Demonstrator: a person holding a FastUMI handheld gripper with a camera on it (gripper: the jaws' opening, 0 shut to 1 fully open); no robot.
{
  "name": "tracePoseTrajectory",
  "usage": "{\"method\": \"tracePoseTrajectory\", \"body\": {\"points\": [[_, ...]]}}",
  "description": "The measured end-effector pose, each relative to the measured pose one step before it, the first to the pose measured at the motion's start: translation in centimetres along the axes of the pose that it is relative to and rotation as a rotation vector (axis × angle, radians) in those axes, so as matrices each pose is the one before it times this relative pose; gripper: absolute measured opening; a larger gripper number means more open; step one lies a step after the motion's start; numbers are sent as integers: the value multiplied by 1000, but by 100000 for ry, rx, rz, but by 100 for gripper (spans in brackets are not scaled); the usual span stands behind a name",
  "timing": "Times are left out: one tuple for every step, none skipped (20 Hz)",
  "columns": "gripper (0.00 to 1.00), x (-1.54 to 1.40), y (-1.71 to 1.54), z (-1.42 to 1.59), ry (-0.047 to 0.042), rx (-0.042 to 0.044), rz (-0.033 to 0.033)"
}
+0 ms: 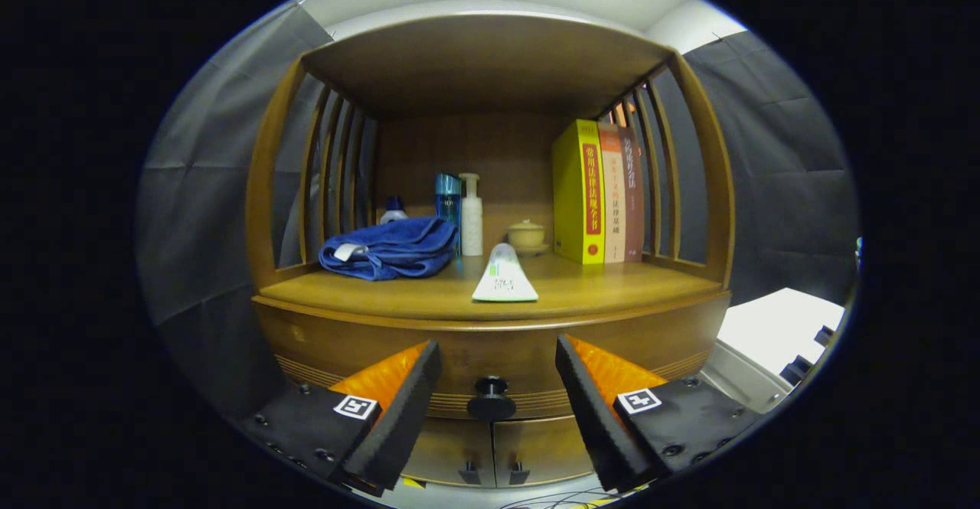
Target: Pull open the drawer, take out the items inside it, and place them on the countertop above the cabinet.
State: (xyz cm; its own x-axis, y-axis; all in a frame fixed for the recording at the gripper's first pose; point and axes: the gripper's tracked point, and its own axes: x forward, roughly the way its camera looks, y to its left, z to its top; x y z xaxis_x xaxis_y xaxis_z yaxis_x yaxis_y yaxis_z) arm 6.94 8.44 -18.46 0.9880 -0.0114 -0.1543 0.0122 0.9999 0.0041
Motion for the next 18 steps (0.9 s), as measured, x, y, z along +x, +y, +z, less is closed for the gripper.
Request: {"method": "tracePoseTrajectory", "body": {"points": [[98, -1158, -152, 1001, -887, -1182, -23], [98, -1121, -330, 970, -676, -875, -674], [98, -1223, -201, 1003, -756, 213, 51], [98, -1105, -56, 1000, -693, 898, 732], [98, -1008, 36, 948, -549, 847, 1198], [98, -1151, -261, 967, -406, 387, 468], [98, -997, -324, 748, 26, -273, 395], [98, -922, -222, 515, 511, -563, 746], [98, -1055, -285, 261, 558, -55, 351], [98, -926, -233, 357, 91, 512, 549], [98, -803, -291, 348, -371, 872, 460], [98, -687, -135, 224, -165, 437, 1101], [98, -718, -523, -109, -266, 319, -261], [98, -508, -789, 39, -935, 637, -1559], [98, -330, -552, 224, -1571, 224, -493], [98, -261, -347, 297, -1802, -309, 348], [98, -308, -753, 390, -2199, -100, -1446], [98, -86, -831, 403, -1988, 43, -1858]]}}
